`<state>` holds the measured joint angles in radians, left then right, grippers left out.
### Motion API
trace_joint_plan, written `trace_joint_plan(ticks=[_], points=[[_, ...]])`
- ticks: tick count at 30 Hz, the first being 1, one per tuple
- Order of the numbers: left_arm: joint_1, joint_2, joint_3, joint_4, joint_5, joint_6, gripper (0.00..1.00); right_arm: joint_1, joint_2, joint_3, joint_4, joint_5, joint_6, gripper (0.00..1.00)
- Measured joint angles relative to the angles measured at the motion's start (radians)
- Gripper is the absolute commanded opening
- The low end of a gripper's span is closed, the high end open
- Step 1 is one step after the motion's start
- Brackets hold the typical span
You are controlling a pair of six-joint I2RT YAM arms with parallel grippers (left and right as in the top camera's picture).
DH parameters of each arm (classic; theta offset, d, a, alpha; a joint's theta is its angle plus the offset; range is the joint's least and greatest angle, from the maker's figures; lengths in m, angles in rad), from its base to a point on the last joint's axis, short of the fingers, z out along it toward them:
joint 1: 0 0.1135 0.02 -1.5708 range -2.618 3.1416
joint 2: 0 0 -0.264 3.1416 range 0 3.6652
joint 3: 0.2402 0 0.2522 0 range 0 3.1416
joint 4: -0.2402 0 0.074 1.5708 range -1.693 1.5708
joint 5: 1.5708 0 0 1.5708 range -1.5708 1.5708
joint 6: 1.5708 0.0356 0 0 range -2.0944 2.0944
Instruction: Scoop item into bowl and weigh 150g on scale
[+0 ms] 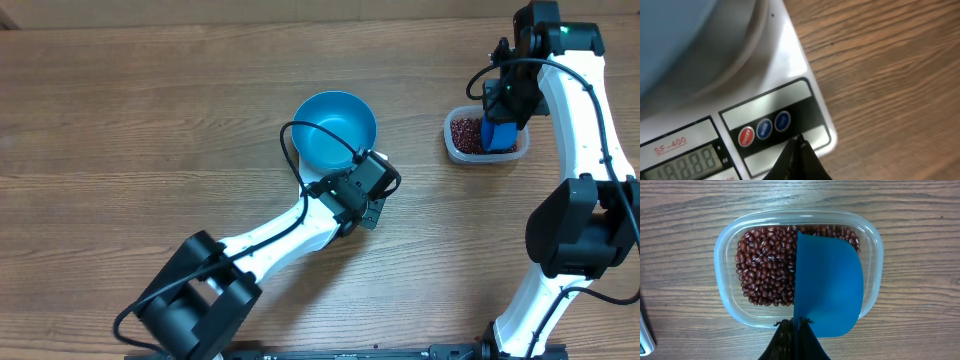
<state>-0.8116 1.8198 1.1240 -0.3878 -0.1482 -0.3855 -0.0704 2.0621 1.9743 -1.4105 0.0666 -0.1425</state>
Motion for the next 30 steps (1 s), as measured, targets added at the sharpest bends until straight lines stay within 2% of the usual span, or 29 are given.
trace_joint_plan(ticks=[12,30], points=[[0.008,0.042,0.000,0.022,-0.109,0.003,0.04,0.000,0.000,-0.006,0.011,0.000,0.000,0.04],[0.040,0.057,0.000,0.018,-0.122,-0.002,0.04,0.000,0.000,-0.024,0.031,0.000,0.001,0.04]])
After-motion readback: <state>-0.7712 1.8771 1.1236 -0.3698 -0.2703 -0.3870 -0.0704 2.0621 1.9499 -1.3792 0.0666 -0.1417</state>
